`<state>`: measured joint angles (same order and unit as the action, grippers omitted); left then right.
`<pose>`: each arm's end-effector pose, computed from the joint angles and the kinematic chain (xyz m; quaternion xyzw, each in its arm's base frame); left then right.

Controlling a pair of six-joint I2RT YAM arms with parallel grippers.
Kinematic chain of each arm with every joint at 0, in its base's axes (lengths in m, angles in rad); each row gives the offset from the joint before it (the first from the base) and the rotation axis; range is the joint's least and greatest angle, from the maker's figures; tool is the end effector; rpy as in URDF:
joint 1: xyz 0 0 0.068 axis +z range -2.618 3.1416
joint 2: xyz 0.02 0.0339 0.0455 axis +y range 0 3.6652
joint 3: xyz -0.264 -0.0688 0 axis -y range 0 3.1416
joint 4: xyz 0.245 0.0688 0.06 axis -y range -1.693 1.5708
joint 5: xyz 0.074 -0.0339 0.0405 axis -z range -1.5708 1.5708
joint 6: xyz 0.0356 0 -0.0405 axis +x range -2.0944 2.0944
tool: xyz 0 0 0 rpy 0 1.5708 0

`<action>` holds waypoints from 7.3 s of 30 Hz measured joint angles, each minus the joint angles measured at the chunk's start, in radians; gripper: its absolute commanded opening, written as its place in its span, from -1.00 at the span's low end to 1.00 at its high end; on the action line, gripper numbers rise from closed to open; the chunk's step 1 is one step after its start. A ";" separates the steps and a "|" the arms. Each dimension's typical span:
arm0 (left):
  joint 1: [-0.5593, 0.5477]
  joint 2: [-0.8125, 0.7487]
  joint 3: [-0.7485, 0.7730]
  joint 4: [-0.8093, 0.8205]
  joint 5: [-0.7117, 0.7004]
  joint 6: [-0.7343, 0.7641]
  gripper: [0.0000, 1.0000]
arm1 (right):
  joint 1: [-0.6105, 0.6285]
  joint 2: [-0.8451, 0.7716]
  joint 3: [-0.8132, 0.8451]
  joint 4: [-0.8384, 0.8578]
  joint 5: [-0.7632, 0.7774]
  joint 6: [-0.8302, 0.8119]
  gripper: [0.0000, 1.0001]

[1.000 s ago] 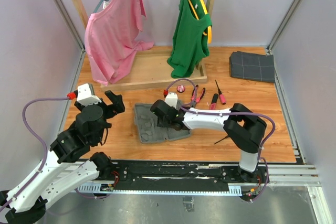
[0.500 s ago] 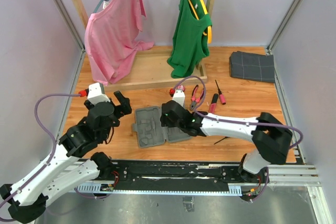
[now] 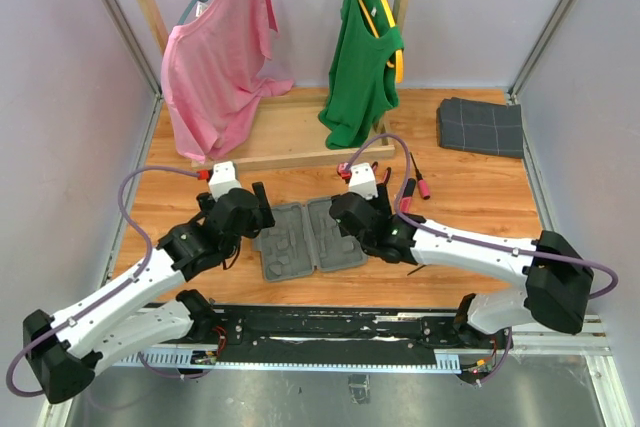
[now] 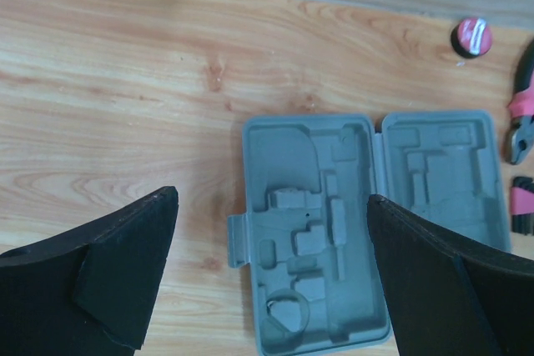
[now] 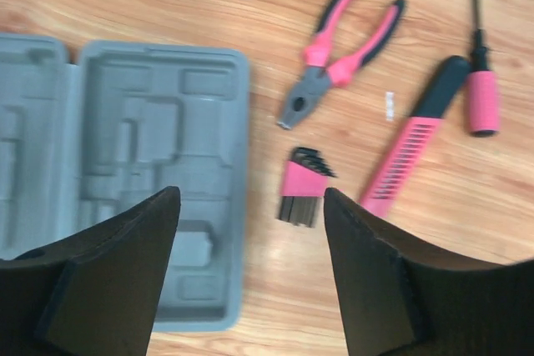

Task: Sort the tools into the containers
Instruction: Adjust the storage box at the center of the board, then pick up the utility knife at the center of the board, then place the utility knife in the storage box.

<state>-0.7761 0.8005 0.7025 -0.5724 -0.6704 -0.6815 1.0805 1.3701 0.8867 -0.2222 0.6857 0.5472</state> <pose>0.1337 -0.1003 0.2754 -0.1028 0.8561 -0.0527 0.5038 0.1562 0.2448 0.2456 -0.0894 0.8620 0.0774 0.4930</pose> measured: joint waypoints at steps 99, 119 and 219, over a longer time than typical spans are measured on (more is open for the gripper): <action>0.265 0.493 -0.175 0.406 0.338 0.023 -0.98 | -0.692 -0.127 -0.247 -0.001 -0.561 -0.066 -0.72; 0.291 0.371 -0.160 0.360 0.323 0.019 0.30 | -0.692 -0.477 -0.363 0.034 -0.805 -0.126 -0.69; -0.121 0.101 -0.047 0.745 0.707 0.458 -0.99 | -0.051 -0.626 -0.325 0.253 -0.256 0.011 0.58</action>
<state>-0.8970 0.9016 0.6552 0.1730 0.0364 -0.2234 1.0298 0.7441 0.5613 0.0307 0.4301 0.5583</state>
